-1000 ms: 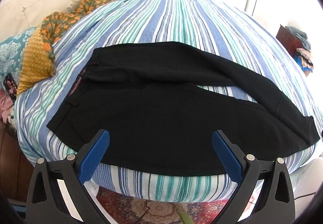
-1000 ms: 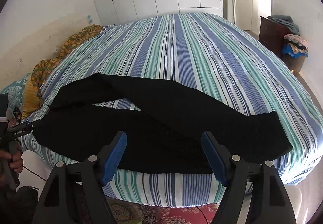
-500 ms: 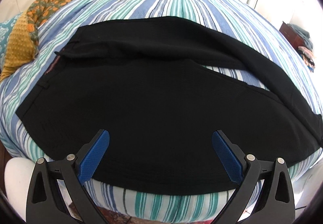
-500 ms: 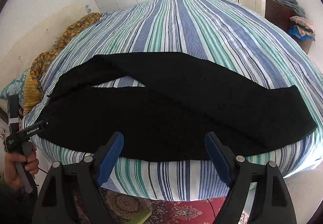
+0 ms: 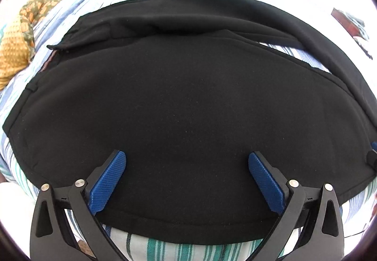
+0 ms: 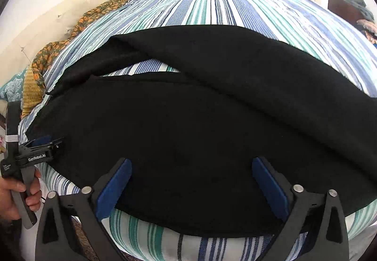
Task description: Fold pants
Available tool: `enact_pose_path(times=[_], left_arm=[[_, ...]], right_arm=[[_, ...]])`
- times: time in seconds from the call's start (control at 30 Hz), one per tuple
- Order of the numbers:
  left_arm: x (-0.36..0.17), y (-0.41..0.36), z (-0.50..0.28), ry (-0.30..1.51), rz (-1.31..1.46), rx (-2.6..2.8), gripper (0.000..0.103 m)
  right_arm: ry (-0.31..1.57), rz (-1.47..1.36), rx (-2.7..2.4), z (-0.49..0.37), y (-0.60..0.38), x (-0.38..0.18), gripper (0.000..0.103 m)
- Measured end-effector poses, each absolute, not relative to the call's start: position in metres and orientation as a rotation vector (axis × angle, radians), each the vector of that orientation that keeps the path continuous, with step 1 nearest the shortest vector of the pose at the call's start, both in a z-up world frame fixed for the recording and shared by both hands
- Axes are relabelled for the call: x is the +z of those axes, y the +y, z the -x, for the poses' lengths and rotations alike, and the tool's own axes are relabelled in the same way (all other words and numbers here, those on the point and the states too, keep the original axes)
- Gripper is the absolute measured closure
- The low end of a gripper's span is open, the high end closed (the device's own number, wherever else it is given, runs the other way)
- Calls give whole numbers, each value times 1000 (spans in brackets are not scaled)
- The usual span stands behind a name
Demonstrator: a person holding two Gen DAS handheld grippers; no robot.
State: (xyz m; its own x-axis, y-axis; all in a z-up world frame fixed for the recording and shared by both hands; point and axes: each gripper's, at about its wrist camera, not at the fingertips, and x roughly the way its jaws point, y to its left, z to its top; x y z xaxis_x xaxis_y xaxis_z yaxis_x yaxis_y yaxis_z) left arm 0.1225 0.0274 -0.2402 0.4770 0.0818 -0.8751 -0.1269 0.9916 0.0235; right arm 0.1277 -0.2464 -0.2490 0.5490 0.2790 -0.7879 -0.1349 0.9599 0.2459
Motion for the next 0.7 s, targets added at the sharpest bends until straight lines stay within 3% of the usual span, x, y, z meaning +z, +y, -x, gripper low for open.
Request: enact_pose_path(times=[0.2,0.33,0.47,0.57,0.63,0.67,0.7], left_arm=[[-240,23,-116,1063,32,99,1],[-240,19,-113,1060,31,107,0],[-241,23,-117,1059,30,113,0],[-240,22,-115,1053,29,109,1],[-240,19,-113,1051,25,113,1],[-238,18,-113,1057,23,116,1],[-234,17,-114,1081,25,112,1]], right_arm=[[955,-157,227,-125,-250,-238,4],[824,-506,231,-105,-300,-227,4],[806,-760,205,-113,-344,-245,23],[730,-898,81,-115,-377,-247,29],[713,-996,-21,-116,-395,-255,45],[714,-1046,-74,-116,-403,-261,64],[725,-1076,-125,-118,-409,-266,91]])
